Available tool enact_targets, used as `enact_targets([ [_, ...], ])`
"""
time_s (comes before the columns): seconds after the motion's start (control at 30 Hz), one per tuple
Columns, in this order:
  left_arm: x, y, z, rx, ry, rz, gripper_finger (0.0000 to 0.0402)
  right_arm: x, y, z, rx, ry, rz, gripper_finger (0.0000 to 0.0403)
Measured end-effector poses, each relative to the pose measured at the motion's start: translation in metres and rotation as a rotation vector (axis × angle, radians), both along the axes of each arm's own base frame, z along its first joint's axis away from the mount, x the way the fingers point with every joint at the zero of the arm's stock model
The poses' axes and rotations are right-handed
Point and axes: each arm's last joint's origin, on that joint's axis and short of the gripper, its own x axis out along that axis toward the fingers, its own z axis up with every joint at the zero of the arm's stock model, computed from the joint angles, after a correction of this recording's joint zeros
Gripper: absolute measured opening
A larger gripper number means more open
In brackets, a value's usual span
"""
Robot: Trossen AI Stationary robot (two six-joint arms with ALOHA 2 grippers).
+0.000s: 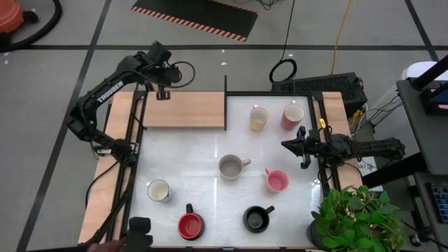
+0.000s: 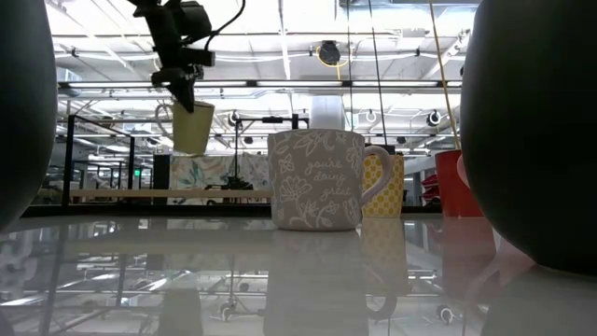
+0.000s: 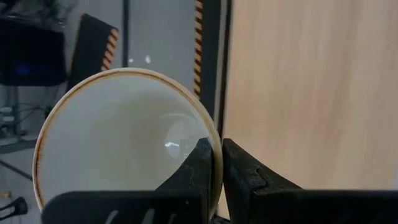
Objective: Place coffee mugs
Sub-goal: Put the green mug on the shelf
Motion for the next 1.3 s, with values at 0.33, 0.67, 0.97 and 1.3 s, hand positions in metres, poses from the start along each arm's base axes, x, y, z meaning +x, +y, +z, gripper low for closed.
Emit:
enact_targets([
  [0.33, -0.011, 0.012, 0.053, 0.175, -0.139, 0.006, 0.0019, -0.002, -0.002, 0.012, -0.089, -0.111, -0.104, 0.0000],
  [0.67, -0.037, 0.051, 0.059, 0.026, -0.167, 0.119, 0.0019, -0.005, -0.003, 0.022, -0.172, -0.196, -0.138, 0.0000],
  [0.97, -0.016, 0.084, 0.019, 0.003, -0.010, 0.317, 0.0019, -0.005, -0.003, 0.021, -0.212, -0.181, -0.146, 0.0000],
  [1.3, 0.019, 0.060, 0.016, -0.150, -0.258, 0.620, 0.0019, -0.005, -0.005, 0.021, -0.227, -0.161, -0.234, 0.0000],
])
